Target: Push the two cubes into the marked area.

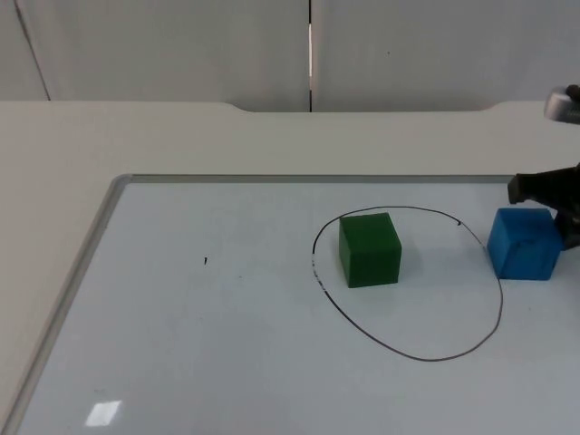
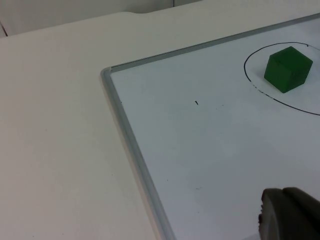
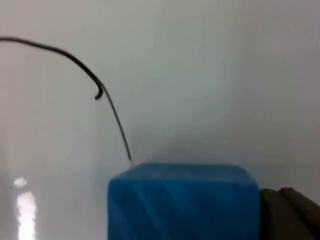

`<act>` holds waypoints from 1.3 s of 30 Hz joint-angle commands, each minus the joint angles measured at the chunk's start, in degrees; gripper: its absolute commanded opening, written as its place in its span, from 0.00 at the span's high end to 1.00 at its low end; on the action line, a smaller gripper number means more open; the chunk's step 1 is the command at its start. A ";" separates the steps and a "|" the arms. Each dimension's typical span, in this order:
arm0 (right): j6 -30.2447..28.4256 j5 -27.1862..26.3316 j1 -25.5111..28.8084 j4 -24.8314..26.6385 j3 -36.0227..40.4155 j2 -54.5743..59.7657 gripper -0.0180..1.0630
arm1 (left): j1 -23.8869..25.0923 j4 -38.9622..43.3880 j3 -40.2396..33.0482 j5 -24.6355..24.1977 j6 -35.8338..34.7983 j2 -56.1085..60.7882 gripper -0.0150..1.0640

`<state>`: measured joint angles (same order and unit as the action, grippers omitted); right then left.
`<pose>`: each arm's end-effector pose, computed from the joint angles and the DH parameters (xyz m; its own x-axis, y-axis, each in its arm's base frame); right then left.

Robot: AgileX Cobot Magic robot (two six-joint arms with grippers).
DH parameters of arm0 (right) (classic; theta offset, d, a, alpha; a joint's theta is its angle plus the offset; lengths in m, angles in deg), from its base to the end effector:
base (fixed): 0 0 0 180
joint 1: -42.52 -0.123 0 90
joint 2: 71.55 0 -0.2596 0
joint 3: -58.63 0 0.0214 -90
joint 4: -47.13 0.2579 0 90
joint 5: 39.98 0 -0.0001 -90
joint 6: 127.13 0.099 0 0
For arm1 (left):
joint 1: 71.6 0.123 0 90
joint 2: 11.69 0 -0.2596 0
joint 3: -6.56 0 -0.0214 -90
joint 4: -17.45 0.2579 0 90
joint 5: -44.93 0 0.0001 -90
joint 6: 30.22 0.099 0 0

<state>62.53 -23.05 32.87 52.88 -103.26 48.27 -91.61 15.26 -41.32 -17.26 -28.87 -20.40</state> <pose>0.3543 0.0632 0.0816 -0.9079 0.1108 -0.4044 0.0597 0.9888 0.1369 0.0304 -0.0146 0.2745 -0.4500 0.1700 -0.8767 0.3724 0.9280 -0.0112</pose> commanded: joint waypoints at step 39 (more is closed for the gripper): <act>0.67 -9.23 -8.94 2.62 0.20 -0.14 0.98 | 0.04 0.11 -0.25 0.62 -0.32 0.16 0.99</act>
<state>63.24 -31.51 24.19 55.34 -103.22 48.27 -91.61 15.26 -41.32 -17.26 -28.98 -20.40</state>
